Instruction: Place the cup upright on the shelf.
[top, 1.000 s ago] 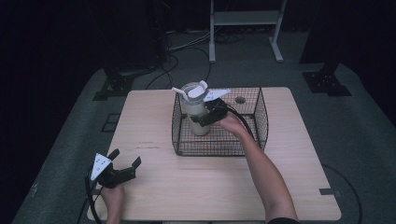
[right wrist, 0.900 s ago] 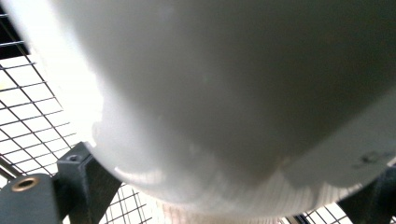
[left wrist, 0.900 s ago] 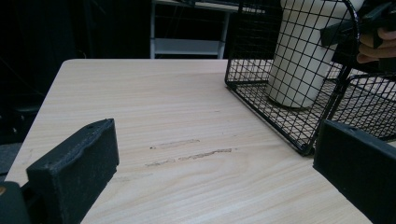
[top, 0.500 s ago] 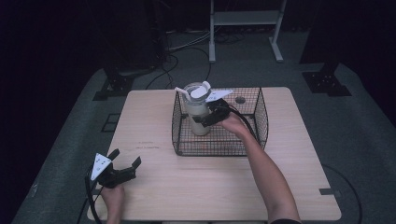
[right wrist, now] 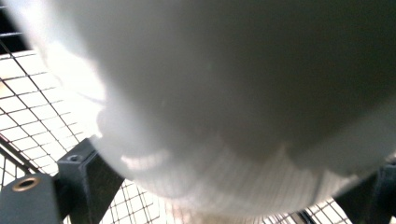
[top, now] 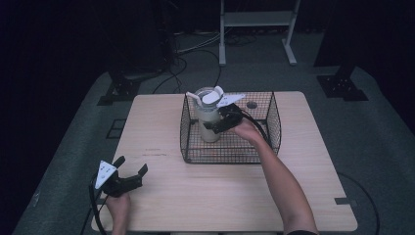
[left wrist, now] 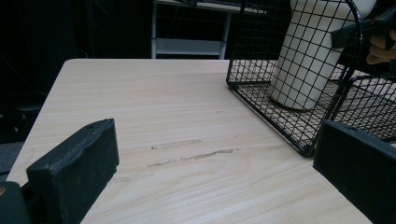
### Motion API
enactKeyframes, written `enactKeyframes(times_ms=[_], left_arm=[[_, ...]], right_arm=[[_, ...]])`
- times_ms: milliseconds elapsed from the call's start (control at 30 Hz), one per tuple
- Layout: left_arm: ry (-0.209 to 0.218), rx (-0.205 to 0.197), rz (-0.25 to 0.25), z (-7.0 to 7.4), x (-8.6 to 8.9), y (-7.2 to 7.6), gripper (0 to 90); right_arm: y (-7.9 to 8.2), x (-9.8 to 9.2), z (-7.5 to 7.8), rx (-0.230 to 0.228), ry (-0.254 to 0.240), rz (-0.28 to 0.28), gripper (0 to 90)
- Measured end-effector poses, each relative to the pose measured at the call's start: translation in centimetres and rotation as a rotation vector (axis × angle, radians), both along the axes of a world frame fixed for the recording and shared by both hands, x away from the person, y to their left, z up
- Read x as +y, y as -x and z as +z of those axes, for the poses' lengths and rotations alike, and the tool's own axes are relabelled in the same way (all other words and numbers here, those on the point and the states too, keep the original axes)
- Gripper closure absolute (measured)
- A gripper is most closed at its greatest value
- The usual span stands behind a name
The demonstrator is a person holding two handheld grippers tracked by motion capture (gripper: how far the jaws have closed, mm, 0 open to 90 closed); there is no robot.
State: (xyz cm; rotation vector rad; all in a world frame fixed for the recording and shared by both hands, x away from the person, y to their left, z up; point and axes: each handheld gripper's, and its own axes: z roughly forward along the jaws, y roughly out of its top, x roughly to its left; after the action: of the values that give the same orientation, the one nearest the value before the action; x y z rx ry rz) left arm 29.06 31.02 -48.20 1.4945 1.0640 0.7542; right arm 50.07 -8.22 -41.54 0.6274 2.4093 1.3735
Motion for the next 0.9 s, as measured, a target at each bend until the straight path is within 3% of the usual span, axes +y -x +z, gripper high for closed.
enactKeyframes(times_ms=[900], left_arm=[[-0.003,-0.001,-0.005,0.0,-0.1,0.1,0.0]], right_arm=[[1.2,-1.6,0.8,0.039,0.050,-0.042,12.8]])
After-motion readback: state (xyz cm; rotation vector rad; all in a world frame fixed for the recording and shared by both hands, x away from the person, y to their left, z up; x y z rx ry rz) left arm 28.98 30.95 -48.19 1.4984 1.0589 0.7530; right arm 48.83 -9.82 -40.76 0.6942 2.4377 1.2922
